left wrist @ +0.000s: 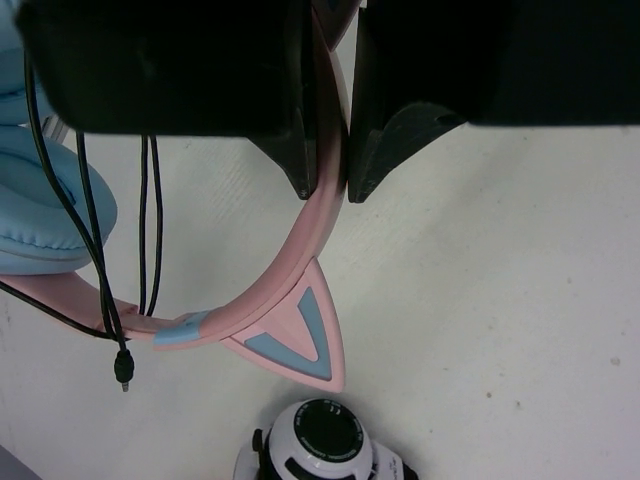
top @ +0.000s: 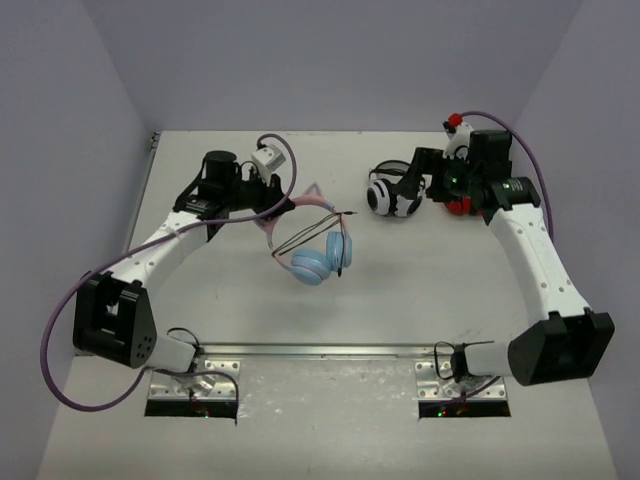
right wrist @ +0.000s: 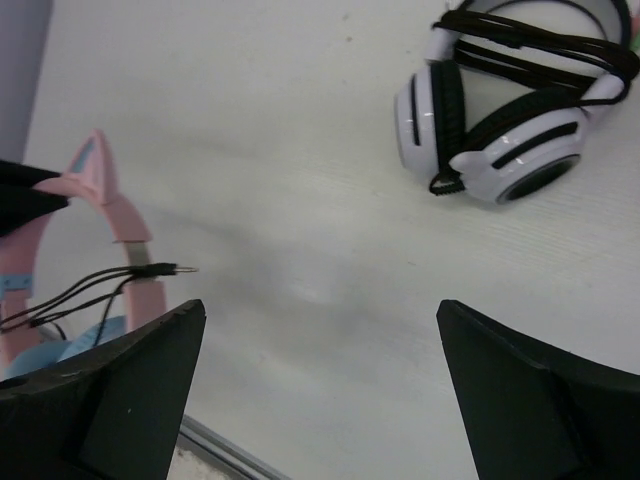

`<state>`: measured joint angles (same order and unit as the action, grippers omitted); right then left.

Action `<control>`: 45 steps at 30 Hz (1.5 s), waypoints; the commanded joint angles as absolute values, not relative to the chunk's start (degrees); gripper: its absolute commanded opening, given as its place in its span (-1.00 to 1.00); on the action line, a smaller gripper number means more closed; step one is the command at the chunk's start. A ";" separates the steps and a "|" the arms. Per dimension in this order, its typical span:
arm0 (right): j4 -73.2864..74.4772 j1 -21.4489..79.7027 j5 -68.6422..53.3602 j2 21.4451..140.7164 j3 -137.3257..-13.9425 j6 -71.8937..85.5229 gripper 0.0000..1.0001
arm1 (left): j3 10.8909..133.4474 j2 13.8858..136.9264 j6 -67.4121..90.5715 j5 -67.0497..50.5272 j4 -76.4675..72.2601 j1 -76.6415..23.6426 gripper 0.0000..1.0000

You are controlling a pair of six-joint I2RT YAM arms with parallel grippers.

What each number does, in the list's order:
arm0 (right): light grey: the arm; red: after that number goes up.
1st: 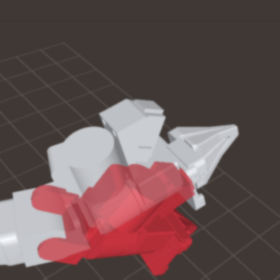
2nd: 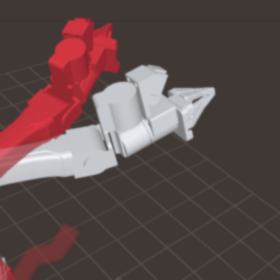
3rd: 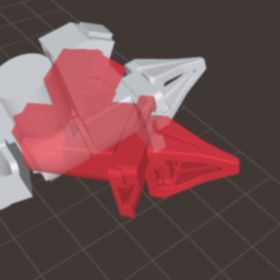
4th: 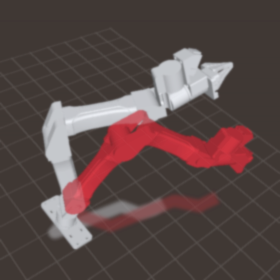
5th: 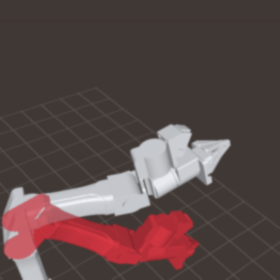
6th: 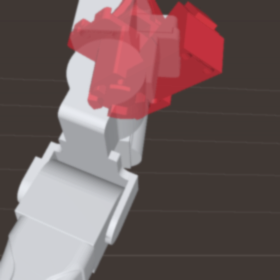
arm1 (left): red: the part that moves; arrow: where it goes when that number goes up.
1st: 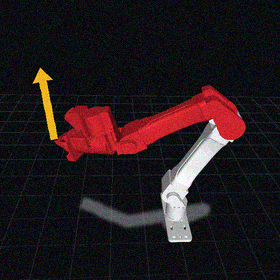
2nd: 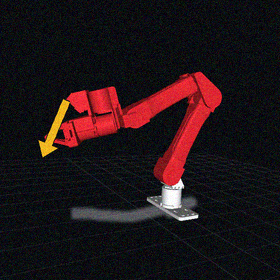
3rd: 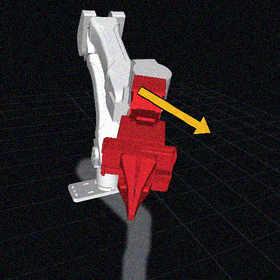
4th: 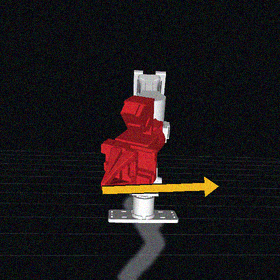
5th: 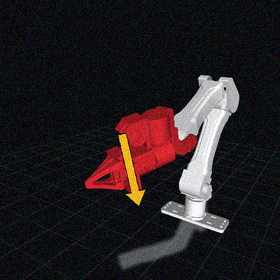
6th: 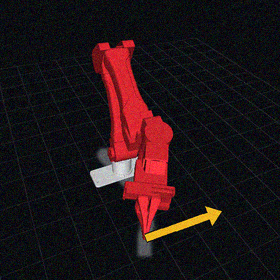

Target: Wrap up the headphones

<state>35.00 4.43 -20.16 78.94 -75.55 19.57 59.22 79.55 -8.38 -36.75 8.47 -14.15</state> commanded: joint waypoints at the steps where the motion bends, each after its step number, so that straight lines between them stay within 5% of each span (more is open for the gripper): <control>1: 29.98 6.33 -25.48 74.28 -69.99 23.64 0.98 | 65.56 81.11 -10.27 -44.65 2.46 -14.06 -0.99; 8: 22.32 7.29 -32.60 56.09 -53.19 29.53 0.97 | 74.61 100.24 -25.73 -48.61 7.11 -14.06 -0.99; 15: 25.57 8.87 -31.38 37.13 -41.49 27.43 0.98 | 100.84 123.20 -42.51 -49.82 27.05 -13.89 -0.99; 25: 25.50 10.20 -36.03 31.73 -35.07 30.22 0.98 | 134.19 149.75 -48.16 -52.91 37.28 -13.01 -0.99; 32: 23.73 10.98 -38.85 33.66 -31.65 31.55 0.95 | 135.00 152.49 -48.07 -46.85 18.57 -13.36 -0.99; 45: 23.55 14.24 -38.94 39.11 -30.41 31.90 0.93 | 131.40 153.72 -73.29 -40.08 5.36 -12.48 -0.99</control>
